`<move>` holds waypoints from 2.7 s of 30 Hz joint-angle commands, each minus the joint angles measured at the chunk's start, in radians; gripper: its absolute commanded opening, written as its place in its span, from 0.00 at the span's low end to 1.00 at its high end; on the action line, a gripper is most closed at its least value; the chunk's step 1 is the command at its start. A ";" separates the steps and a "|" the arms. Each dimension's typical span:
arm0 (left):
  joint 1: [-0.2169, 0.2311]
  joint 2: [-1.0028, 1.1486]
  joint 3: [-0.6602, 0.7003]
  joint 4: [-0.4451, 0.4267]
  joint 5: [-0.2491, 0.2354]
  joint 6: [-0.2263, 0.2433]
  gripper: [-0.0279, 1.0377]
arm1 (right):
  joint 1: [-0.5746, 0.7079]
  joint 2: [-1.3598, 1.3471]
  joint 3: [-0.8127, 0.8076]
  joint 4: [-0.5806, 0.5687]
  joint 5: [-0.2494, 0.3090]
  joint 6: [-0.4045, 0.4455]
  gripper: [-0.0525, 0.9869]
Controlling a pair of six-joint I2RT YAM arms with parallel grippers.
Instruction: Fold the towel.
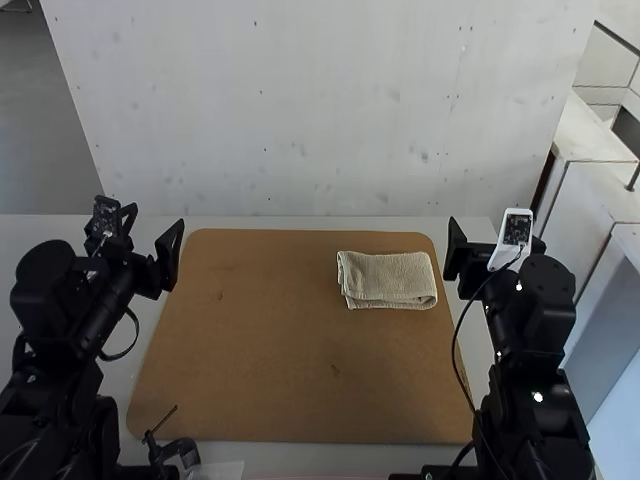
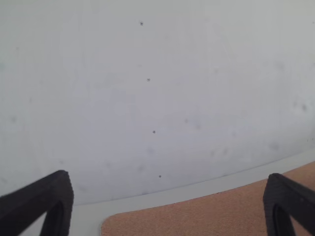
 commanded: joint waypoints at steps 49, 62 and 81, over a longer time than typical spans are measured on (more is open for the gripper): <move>-0.020 0.017 -0.021 -0.023 -0.174 0.007 0.95 | 0.010 -0.001 -0.012 -0.237 -0.061 0.083 0.98; -0.020 0.017 -0.021 -0.023 -0.173 0.007 0.95 | 0.012 -0.001 -0.012 -0.237 -0.061 0.083 0.98; 0.045 -0.132 -0.027 -0.263 -0.113 -0.024 0.95 | 0.010 -0.001 -0.012 -0.237 -0.061 0.081 0.98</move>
